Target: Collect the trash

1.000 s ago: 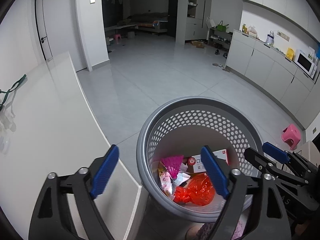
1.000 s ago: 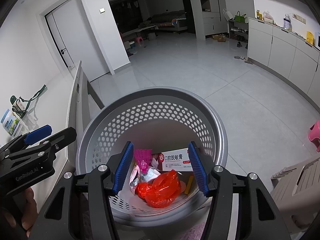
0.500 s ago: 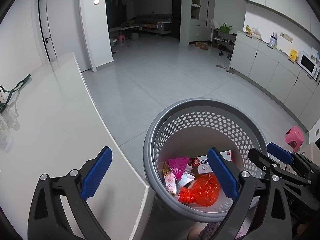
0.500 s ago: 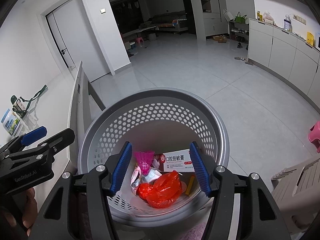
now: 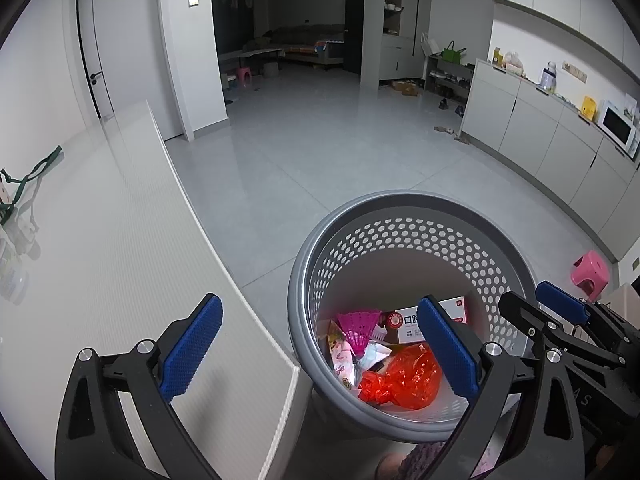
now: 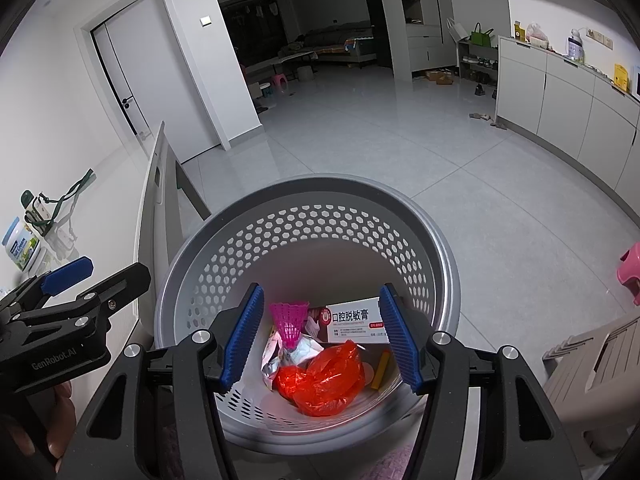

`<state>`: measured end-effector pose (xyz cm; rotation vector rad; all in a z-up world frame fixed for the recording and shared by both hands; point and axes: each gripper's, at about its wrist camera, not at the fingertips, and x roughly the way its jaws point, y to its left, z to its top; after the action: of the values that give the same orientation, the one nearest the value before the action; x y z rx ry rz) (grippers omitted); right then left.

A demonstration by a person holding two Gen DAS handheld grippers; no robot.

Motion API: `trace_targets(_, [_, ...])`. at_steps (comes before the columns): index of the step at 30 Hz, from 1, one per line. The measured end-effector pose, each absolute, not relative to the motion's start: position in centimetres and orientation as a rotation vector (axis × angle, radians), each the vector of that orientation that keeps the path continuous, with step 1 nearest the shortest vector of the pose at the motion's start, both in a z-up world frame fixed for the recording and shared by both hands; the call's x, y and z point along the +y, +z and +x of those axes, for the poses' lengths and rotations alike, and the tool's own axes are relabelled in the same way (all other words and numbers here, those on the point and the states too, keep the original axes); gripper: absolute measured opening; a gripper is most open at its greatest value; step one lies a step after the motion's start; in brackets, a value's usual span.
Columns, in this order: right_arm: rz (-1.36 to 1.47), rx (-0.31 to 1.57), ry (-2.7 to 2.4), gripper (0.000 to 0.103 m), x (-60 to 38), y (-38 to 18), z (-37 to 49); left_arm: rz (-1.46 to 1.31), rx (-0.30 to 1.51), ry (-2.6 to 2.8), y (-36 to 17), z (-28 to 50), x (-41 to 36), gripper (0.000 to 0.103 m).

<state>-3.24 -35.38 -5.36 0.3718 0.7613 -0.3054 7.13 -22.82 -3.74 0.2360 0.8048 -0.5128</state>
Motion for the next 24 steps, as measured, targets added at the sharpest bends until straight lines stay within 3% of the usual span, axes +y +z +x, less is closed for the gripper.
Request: trace_targets(24, [0.371,0.759,-0.304,0.058,-35.22,-5.43,-3.35,0.25,0.792,-0.484,-3.61,6.73,-23.08,0.096])
